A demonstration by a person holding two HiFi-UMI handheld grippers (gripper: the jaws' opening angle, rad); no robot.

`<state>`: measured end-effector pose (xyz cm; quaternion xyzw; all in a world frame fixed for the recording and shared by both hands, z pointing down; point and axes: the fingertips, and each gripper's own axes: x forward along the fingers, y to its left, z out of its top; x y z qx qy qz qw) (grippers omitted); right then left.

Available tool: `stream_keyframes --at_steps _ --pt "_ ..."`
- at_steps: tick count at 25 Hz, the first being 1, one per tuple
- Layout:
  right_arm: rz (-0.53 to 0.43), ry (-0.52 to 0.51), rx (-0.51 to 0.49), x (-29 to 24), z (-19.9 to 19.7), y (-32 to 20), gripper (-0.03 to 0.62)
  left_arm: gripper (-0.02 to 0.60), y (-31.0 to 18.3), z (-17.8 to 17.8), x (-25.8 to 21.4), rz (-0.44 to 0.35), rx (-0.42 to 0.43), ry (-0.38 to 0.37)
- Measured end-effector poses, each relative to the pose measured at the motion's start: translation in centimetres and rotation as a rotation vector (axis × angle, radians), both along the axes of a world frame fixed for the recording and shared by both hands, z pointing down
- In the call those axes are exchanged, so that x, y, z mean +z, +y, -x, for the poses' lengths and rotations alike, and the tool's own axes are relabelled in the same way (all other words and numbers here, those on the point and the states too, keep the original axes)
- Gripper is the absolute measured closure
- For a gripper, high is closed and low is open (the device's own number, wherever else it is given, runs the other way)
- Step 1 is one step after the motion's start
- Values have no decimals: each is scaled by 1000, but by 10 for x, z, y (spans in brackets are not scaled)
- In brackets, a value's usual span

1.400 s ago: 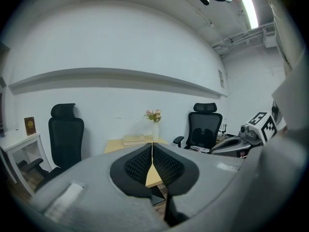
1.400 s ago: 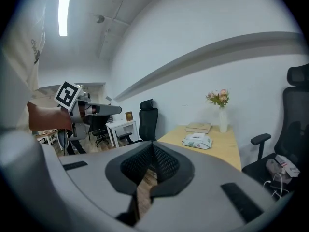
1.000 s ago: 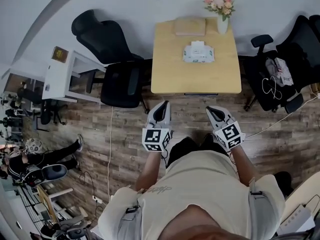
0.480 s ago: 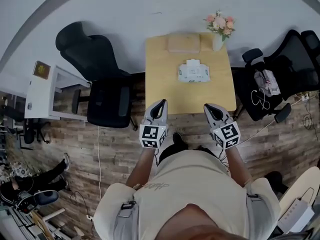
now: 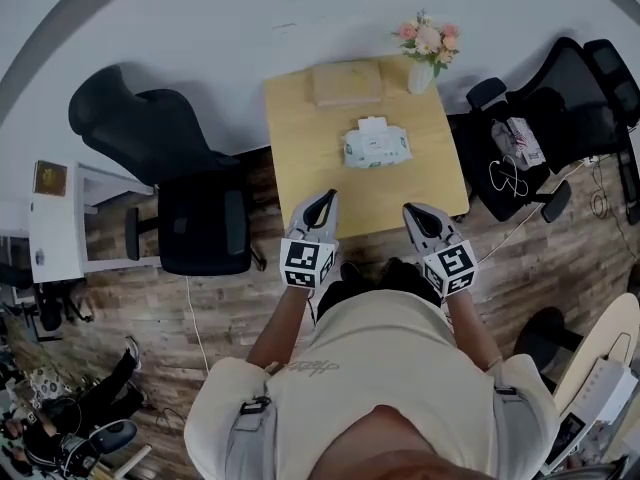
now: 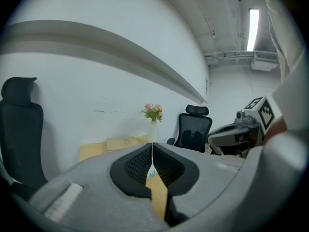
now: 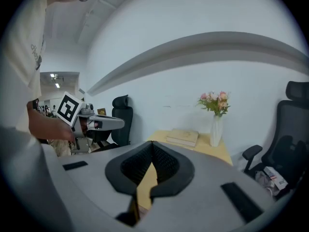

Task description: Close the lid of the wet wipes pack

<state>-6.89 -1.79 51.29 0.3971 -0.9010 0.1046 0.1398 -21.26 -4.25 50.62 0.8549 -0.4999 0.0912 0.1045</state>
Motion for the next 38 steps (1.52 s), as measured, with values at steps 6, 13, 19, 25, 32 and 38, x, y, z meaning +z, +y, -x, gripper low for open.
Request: stream_keyframes --at_steps 6,13,19,25,32,38 --pt "41 23 23 14 -14 -27 592 565 -22 -6 24 67 -3 36" --pt "23 -32 -57 18 -4 -86 592 565 -61 -12 15 81 -54 4" --pt "-3 -66 -106 17 -9 -148 592 565 -117 -27 6 94 -76 -29" --pt "32 -67 -137 40 -20 -185 591 565 -170 -58 13 96 -53 -58" --pt "48 -18 -180 62 -29 -212 591 565 -215 -72 43 134 -8 -90" --pt "84 -10 -186 75 -35 -223 592 564 -238 -75 67 172 17 -104"
